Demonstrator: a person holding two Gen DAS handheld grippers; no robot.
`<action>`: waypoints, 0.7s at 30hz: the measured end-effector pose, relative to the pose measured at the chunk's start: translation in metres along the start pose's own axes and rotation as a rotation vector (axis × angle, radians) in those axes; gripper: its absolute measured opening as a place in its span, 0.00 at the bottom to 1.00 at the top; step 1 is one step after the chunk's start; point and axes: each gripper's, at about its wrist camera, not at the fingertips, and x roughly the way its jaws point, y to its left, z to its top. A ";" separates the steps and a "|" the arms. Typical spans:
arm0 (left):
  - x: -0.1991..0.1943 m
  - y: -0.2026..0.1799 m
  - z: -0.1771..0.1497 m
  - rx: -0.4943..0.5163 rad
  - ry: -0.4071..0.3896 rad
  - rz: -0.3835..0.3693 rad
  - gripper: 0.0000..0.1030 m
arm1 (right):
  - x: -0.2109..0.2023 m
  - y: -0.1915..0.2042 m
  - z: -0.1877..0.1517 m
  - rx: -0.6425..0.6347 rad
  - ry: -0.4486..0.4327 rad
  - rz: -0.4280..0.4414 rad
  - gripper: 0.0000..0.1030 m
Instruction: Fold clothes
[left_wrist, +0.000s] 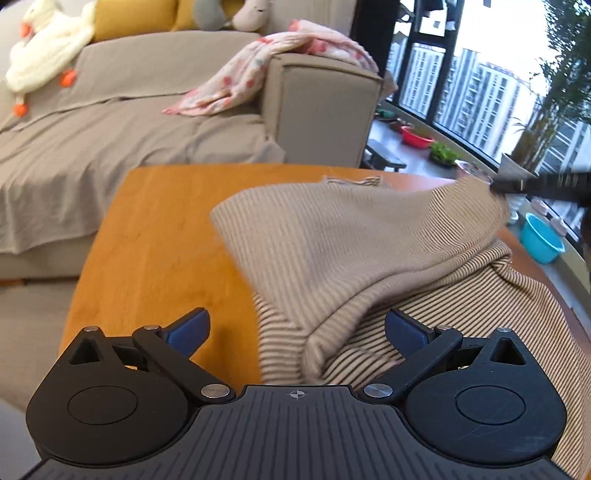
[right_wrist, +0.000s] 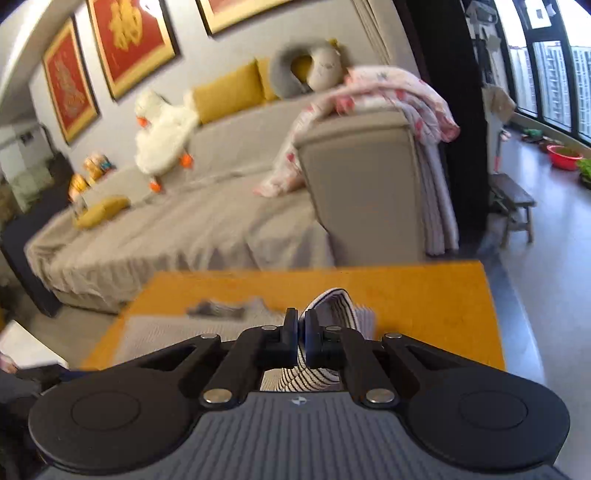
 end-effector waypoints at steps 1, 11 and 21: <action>-0.004 0.002 0.001 -0.004 -0.008 -0.008 1.00 | 0.005 -0.004 -0.006 0.008 0.026 -0.037 0.04; -0.011 -0.021 0.027 -0.056 -0.197 -0.169 1.00 | -0.005 0.008 -0.007 -0.022 -0.062 -0.024 0.55; 0.027 -0.038 0.003 -0.009 -0.168 -0.117 1.00 | -0.017 0.023 -0.004 -0.043 -0.163 0.042 0.59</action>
